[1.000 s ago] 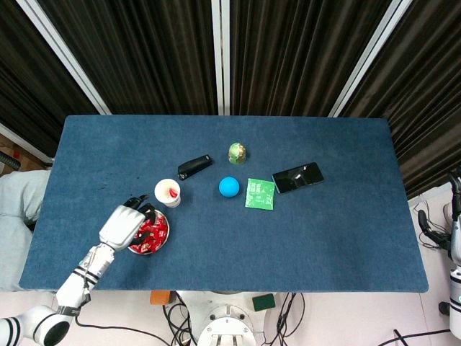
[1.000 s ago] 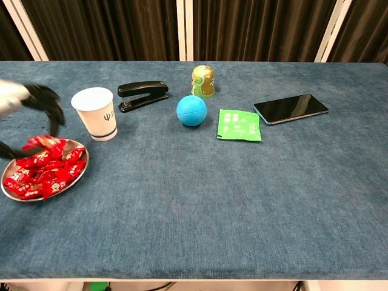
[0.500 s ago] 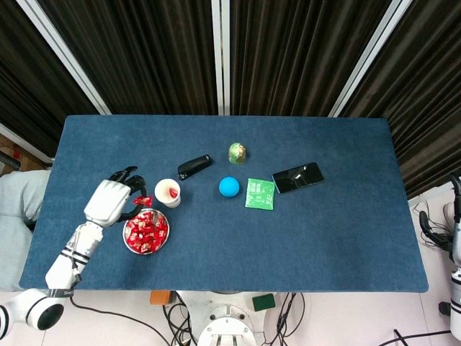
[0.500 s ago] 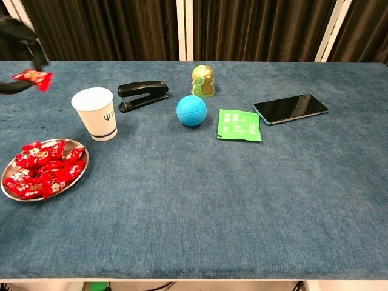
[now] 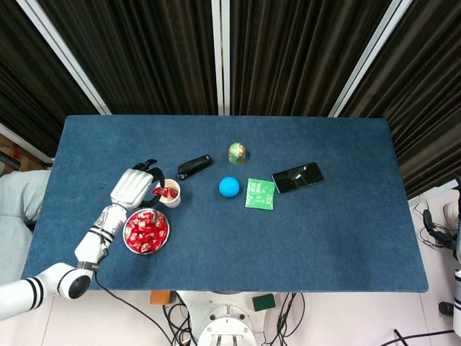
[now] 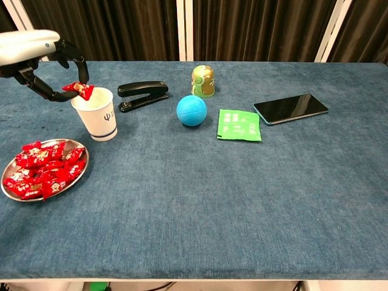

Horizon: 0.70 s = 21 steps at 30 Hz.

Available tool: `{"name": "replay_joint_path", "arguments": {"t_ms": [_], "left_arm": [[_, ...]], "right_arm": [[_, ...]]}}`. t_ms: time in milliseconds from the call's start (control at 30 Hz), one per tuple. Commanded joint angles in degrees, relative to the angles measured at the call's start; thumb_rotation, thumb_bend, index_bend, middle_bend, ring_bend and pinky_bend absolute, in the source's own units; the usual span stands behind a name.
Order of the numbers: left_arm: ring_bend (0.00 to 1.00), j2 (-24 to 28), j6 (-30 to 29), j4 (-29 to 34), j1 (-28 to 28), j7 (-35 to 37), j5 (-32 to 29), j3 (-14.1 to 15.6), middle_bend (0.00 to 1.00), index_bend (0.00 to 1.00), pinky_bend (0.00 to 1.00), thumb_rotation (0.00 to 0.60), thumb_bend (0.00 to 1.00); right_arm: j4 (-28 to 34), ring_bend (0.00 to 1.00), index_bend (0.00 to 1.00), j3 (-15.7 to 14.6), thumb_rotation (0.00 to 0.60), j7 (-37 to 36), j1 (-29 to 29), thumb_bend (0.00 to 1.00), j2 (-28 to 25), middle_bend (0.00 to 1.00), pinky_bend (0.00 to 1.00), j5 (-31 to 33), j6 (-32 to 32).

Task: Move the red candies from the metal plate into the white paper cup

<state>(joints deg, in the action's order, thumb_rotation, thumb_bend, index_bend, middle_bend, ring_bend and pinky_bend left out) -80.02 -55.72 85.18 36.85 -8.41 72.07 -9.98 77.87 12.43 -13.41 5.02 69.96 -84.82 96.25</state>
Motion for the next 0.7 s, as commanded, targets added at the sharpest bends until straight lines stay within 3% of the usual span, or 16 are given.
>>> {"name": "replay_joint_path", "arguments": {"t_ms": [33, 133, 267, 333, 500, 700], "left_arm": [[0.11, -0.33, 0.21, -0.52, 0.21, 0.12, -0.32, 0.14, 0.34, 0.51, 0.25, 0.600, 0.31], [0.11, -0.50, 0.22, -0.70, 0.43, 0.41, 0.12, 0.38, 0.32, 0.43, 0.25, 0.600, 0.30], [0.11, -0.46, -0.26, -0.50, 0.56, 1.05, 0.90, 0.49, 0.29, 0.25, 0.25, 0.600, 0.24], [0.11, -0.26, -0.91, -0.21, 0.42, 1.18, 1.29, 0.53, 0.28, 0.22, 0.25, 0.600, 0.22], [0.11, 2.24, -4.25, 3.36, -1.62, 0.79, 2.56, 1.46, 0.27, 0.24, 0.25, 0.600, 0.22], [0.11, 10.88, -10.66, 13.93, -9.28, 0.08, 6.15, 8.08, 0.29, 0.33, 0.26, 0.600, 0.22]], "right_arm": [[-0.48, 0.00, 0.00, 0.10, 0.600, -0.38, 0.22, 0.34, 0.19, 0.00, 0.00, 0.33, -0.54], [-0.59, 0.00, 0.00, 0.01, 0.600, -0.47, 0.36, 0.34, 0.36, 0.00, 0.00, 0.00, -0.48], [-0.31, 0.00, 0.00, 0.05, 0.600, -0.20, 0.32, 0.34, 0.29, 0.00, 0.00, -0.24, -0.07], [-0.19, 0.00, 0.00, 0.06, 0.600, -0.07, 0.25, 0.34, 0.17, 0.00, 0.00, -0.21, 0.03], [0.23, 0.00, 0.00, 0.11, 0.600, 0.01, 0.10, 0.34, -0.12, 0.00, 0.00, -0.31, 0.38], [0.30, 0.00, 0.00, 0.14, 0.600, -0.27, 0.25, 0.34, -0.18, 0.00, 0.00, -0.45, 0.29]]}}
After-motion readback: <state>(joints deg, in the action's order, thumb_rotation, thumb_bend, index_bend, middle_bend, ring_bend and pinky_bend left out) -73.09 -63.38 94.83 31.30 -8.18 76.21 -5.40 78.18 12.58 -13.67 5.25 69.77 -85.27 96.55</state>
